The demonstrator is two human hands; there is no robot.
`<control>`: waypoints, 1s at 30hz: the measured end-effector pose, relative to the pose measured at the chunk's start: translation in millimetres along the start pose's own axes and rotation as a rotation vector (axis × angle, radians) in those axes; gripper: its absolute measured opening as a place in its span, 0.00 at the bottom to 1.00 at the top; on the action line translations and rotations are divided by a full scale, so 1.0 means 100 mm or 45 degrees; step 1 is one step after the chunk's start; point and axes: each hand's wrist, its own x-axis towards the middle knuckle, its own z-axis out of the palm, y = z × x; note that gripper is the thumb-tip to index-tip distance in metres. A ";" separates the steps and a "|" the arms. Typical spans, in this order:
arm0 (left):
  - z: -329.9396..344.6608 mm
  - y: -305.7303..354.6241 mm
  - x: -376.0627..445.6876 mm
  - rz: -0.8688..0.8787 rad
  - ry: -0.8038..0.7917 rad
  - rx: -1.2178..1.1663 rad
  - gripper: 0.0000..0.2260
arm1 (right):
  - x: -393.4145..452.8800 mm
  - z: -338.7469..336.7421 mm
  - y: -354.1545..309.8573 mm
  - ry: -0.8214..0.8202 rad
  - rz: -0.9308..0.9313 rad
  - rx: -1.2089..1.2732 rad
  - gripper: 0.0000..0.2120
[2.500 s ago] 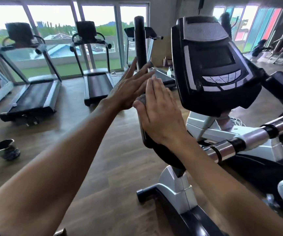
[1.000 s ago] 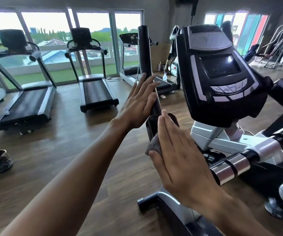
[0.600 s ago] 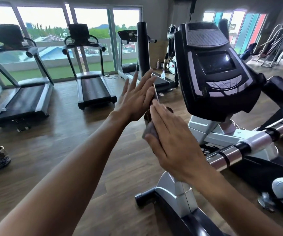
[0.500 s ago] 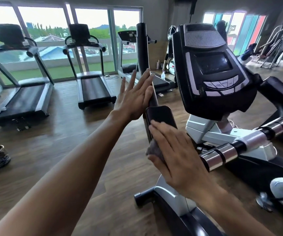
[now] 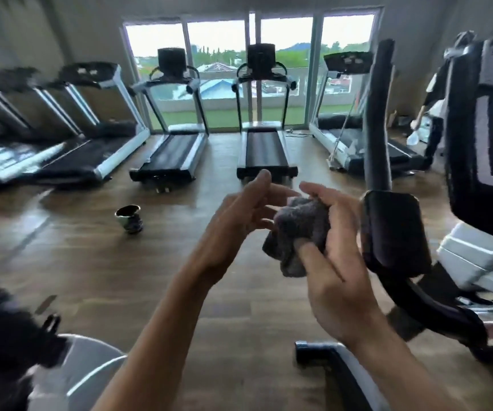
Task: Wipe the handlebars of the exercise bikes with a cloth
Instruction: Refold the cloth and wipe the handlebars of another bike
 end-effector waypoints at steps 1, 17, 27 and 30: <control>-0.14 0.03 -0.15 0.000 0.030 0.016 0.25 | 0.08 0.17 0.03 -0.086 0.013 0.037 0.31; -2.33 0.36 -1.01 0.128 1.485 0.711 0.13 | 1.35 2.86 -0.24 -0.691 -0.183 0.607 0.11; -3.42 0.23 -0.44 0.044 2.144 0.798 0.11 | 2.07 4.01 -0.25 -1.165 -0.339 0.772 0.19; -3.84 0.27 -0.23 0.009 2.241 0.849 0.13 | 2.60 4.24 -0.15 -1.273 -0.420 0.752 0.17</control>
